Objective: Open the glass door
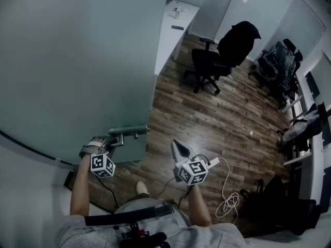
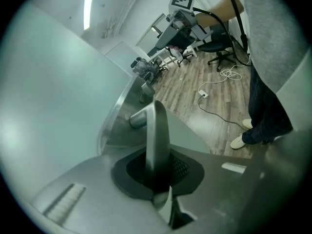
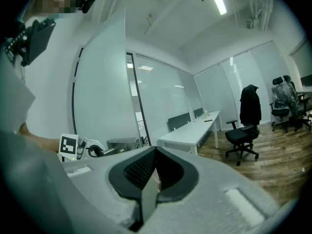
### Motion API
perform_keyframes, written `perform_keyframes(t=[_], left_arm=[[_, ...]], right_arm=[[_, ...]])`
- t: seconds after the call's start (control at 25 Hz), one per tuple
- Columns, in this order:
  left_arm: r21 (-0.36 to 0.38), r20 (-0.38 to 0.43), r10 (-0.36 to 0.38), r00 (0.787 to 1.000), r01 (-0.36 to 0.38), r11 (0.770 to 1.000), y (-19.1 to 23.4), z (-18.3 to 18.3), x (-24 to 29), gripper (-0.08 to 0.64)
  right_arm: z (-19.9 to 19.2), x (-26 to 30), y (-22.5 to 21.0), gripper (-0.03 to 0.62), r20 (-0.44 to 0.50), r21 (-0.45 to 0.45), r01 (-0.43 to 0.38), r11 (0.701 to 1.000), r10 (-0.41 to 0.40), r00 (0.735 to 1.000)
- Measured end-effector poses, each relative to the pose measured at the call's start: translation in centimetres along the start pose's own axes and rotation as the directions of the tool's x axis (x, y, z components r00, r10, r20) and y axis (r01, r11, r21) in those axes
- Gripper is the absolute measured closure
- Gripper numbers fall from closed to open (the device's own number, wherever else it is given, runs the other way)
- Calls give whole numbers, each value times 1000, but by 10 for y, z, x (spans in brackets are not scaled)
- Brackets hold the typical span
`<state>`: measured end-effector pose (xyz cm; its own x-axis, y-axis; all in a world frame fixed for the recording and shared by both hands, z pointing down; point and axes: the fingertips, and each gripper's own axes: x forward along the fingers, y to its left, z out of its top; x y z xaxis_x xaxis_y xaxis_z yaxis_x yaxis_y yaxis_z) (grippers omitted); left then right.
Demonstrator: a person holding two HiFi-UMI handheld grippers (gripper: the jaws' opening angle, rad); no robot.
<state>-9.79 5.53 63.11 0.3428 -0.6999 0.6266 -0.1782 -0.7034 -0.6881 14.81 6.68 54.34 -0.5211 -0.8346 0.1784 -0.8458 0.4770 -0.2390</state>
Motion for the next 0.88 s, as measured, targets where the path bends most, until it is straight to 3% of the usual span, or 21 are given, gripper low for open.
perform_keyframes(t=[0.48,0.88], left_arm=[[19,-24,-16,1000,16,1000,-32,0,-23,535],[62,-34,-34,999,36,997,-56,2,-45,546]], right_arm=[[-25,-38,12,591,-12,17,-8,1000,8,1000],[-24,-69,16,591,6,18,-4,1000,3,1000]])
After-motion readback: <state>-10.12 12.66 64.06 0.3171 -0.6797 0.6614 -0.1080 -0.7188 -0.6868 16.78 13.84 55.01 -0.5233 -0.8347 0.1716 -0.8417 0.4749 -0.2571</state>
